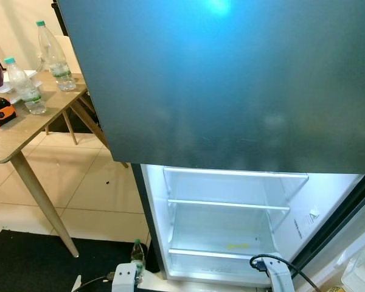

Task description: Restocking fridge

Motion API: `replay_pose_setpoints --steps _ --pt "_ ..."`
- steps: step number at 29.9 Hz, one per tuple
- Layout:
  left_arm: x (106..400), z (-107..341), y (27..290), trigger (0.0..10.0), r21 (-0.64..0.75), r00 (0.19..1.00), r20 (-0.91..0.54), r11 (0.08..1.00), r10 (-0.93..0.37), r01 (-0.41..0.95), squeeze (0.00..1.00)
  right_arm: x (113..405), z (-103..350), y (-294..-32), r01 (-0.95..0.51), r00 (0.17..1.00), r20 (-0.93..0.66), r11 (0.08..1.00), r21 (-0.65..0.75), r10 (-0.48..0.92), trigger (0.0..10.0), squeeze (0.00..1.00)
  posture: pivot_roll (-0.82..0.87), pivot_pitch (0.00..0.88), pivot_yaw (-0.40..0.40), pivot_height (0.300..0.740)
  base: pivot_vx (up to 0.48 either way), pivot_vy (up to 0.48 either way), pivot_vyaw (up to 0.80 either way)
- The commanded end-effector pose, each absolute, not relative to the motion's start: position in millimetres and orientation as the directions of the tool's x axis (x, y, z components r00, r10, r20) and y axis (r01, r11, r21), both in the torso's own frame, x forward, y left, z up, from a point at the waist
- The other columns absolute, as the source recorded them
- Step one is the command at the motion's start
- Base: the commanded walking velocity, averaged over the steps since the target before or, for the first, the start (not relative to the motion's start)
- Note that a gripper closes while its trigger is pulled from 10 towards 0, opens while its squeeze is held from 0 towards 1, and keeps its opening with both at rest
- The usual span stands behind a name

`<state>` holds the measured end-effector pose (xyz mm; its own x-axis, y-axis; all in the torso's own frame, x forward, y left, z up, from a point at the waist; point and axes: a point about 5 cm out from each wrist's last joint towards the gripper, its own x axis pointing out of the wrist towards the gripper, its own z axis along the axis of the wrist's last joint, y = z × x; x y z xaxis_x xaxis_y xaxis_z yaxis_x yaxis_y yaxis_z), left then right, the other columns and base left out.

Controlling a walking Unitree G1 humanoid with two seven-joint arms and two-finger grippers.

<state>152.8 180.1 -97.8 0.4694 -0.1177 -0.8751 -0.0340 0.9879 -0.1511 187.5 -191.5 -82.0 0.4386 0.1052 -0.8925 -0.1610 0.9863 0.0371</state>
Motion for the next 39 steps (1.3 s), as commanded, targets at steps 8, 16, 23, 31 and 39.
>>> replay_pose_setpoints --steps 8,16,23,31,39 --pt "150.1 -99.3 176.7 10.0 -0.156 0.457 -0.881 0.987 -0.123 -0.035 0.0 185.4 -83.1 -190.9 -0.158 0.429 -0.897 0.986 0.043 0.108 10.0 0.0 -0.01 0.0 -0.002 0.74 0.0 0.0 0.0" --pt "149.6 -99.4 176.8 10.0 -0.155 0.456 -0.882 0.987 -0.123 -0.033 0.0 184.9 -83.3 -190.9 -0.158 0.429 -0.897 0.986 0.043 0.108 10.0 0.0 -0.01 0.0 -0.003 0.74 0.0 0.0 0.0" --pt "148.8 -99.8 176.6 10.0 -0.154 0.453 -0.883 0.988 -0.123 -0.031 0.0 183.8 -83.8 -191.1 -0.162 0.426 -0.898 0.986 0.039 0.106 10.0 0.0 -0.01 0.0 -0.006 0.74 0.0 0.0 0.0" --pt "148.7 -99.8 176.7 10.0 -0.146 0.452 -0.884 0.989 -0.123 -0.017 0.0 183.2 -84.1 -191.5 -0.168 0.425 -0.899 0.985 0.035 0.104 10.0 0.0 -0.01 0.0 -0.006 0.74 0.0 0.0 0.0" --pt "140.7 -102.6 179.5 10.0 -0.109 0.439 -0.894 0.994 -0.088 -0.024 0.0 180.3 -85.4 -192.7 -0.176 0.419 -0.904 0.984 0.018 0.091 10.0 0.0 -0.02 0.0 0.004 0.74 0.0 0.0 0.0"
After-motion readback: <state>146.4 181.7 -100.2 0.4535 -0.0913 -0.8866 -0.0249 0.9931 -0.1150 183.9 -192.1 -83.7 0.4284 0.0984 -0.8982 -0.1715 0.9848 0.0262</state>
